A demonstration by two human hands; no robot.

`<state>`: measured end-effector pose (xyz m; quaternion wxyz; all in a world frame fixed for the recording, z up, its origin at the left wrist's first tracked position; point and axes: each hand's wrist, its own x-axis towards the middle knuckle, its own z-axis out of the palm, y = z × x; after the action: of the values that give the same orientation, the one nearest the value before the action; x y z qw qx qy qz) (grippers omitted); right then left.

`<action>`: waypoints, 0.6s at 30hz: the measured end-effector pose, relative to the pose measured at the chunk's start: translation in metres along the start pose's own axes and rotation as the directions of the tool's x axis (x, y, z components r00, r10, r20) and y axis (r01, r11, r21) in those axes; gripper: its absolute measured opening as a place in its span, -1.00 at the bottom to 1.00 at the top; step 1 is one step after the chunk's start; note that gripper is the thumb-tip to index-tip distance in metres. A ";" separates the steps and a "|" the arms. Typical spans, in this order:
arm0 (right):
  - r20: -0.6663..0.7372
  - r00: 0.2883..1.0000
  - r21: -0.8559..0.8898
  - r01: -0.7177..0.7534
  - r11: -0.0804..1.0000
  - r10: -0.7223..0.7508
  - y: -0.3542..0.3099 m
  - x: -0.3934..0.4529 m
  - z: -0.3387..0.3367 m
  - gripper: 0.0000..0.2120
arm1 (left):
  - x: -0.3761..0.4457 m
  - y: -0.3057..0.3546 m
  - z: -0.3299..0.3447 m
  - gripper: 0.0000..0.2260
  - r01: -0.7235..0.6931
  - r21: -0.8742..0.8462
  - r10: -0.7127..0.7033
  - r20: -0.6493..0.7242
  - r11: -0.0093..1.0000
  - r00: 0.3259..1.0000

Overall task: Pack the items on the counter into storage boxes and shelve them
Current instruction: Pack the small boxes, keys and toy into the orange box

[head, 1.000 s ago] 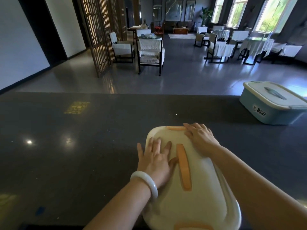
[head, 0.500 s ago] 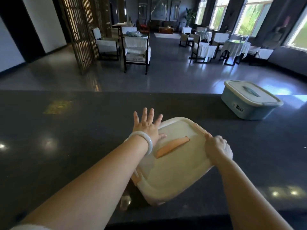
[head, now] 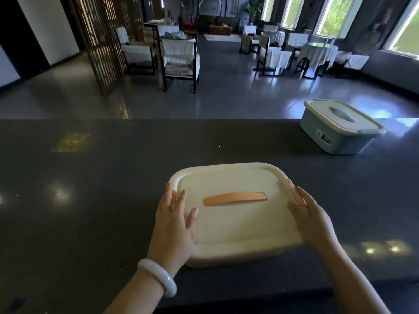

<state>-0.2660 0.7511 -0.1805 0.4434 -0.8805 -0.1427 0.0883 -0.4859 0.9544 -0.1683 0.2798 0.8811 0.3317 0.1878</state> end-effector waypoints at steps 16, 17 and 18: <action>-0.031 0.999 0.234 -0.006 0.972 0.013 -0.017 0.142 0.019 -0.54 | 0.165 0.012 0.046 -0.52 0.088 -0.068 -0.087 0.017 0.994 0.996; -0.015 1.000 0.236 -0.002 0.972 0.006 -0.018 0.156 0.021 -0.53 | 0.176 0.013 0.049 -0.53 0.099 -0.064 -0.098 0.020 0.993 0.995; -0.001 1.000 0.240 0.003 0.971 -0.003 -0.019 0.170 0.024 -0.53 | 0.188 0.014 0.051 -0.53 0.108 -0.058 -0.107 0.023 0.992 0.994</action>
<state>-0.1156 0.8356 -0.1843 0.5469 -0.8201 -0.1320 0.1039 -0.3193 1.0560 -0.1720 0.3187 0.8551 0.3704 0.1733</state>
